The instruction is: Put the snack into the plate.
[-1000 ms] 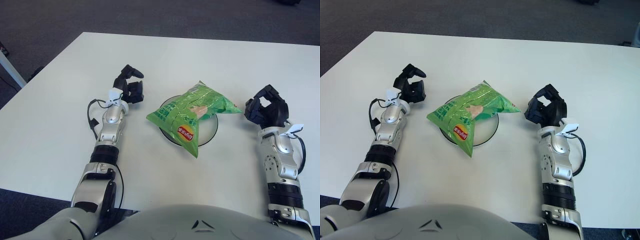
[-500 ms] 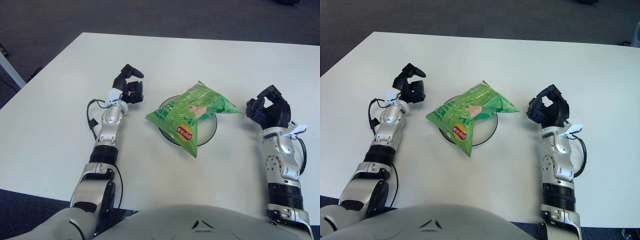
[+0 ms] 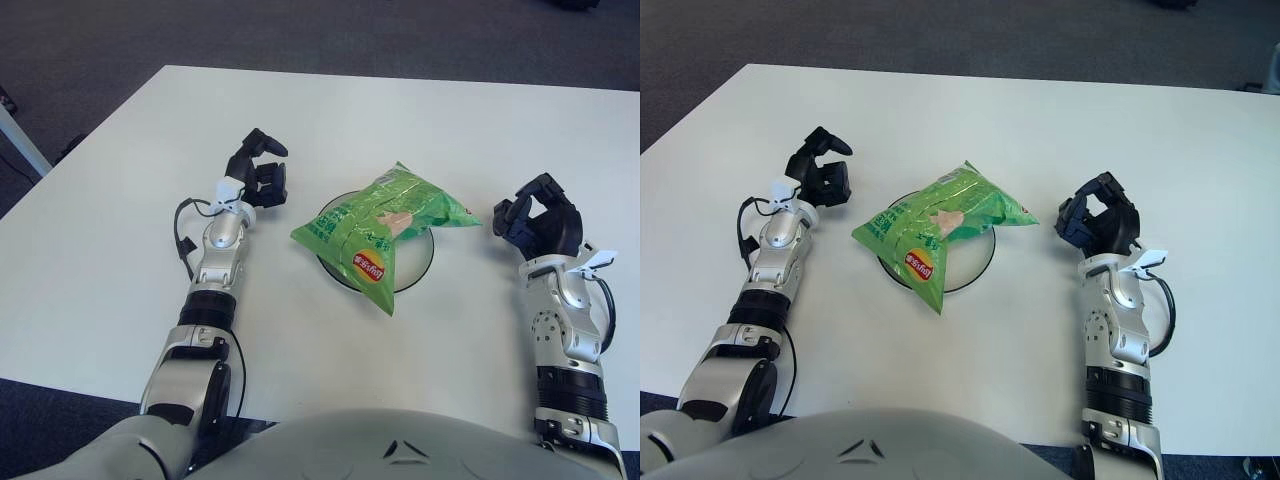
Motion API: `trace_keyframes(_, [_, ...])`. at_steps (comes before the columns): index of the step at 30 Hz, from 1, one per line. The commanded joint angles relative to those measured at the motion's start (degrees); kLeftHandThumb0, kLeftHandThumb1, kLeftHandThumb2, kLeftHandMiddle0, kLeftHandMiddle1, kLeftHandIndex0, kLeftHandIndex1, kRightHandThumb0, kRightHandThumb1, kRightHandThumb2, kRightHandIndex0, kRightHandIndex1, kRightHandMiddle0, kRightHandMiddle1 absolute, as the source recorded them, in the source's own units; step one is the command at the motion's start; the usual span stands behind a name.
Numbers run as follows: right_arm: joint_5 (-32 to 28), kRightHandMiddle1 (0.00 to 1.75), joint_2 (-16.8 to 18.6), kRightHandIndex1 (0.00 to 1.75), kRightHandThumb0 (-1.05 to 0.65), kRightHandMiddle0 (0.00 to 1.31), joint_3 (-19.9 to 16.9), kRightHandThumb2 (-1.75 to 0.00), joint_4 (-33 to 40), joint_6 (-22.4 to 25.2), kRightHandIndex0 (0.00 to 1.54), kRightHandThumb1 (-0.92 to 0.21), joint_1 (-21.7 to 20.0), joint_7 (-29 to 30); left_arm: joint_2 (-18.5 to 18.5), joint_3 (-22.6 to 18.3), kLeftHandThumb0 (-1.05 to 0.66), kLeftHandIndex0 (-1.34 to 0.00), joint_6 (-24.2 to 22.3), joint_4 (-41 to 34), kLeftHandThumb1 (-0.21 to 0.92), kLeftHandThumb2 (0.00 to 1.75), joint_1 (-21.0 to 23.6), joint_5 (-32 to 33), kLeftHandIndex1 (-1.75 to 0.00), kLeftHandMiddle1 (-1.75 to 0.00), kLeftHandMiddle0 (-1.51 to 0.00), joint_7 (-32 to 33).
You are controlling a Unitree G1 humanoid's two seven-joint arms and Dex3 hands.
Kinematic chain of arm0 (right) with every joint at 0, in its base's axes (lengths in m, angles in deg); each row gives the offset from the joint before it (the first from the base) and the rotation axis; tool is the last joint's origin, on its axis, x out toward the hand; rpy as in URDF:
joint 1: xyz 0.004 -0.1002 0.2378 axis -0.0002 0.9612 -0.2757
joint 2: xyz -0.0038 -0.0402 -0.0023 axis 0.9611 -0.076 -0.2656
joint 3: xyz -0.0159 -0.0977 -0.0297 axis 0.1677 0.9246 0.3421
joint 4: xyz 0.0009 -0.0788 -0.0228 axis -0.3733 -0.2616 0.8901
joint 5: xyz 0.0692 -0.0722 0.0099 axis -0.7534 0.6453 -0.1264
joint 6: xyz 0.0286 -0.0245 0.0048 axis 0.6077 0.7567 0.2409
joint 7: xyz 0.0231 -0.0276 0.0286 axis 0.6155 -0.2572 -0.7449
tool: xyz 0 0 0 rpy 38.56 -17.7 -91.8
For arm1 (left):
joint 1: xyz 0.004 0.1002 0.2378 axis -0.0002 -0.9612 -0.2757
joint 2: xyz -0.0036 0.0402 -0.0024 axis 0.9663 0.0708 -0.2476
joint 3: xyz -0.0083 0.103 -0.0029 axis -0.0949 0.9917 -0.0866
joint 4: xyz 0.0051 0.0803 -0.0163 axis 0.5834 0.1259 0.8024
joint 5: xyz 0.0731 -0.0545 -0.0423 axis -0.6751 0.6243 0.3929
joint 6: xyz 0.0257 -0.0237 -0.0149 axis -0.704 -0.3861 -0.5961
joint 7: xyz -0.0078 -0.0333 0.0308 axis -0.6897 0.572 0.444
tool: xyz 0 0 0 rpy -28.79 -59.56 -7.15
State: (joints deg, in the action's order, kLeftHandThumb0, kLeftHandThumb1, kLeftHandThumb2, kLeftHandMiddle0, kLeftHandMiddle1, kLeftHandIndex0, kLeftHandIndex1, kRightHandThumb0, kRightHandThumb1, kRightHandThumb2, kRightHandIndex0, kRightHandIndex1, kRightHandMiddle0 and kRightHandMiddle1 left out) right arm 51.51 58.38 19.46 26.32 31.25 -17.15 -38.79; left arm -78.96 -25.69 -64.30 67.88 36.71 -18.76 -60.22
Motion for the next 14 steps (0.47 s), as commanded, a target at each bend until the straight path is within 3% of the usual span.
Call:
trace_keyframes(1, [-0.58, 1.75, 6.79, 1.75, -0.5, 0.64, 0.55, -1.36, -3.22, 0.39, 1.21, -0.29, 4.62, 0.29, -1.32, -0.05, -0.43, -0.48, -0.51, 3.64, 0.49, 1.1, -6.5, 0.48, -1.75, -1.75, -1.25, -0.38])
trace_keyframes(14, [0.35, 1.75, 6.64, 1.75, -0.5, 0.64, 0.63, -1.35, -4.06, 0.76, 1.22, -0.29, 3.71, 0.53, -1.05, -0.48, -0.43, -0.5, 0.79, 5.38, 0.47, 1.13, -5.51, 0.8, -1.75, -1.75, -1.27, -1.43])
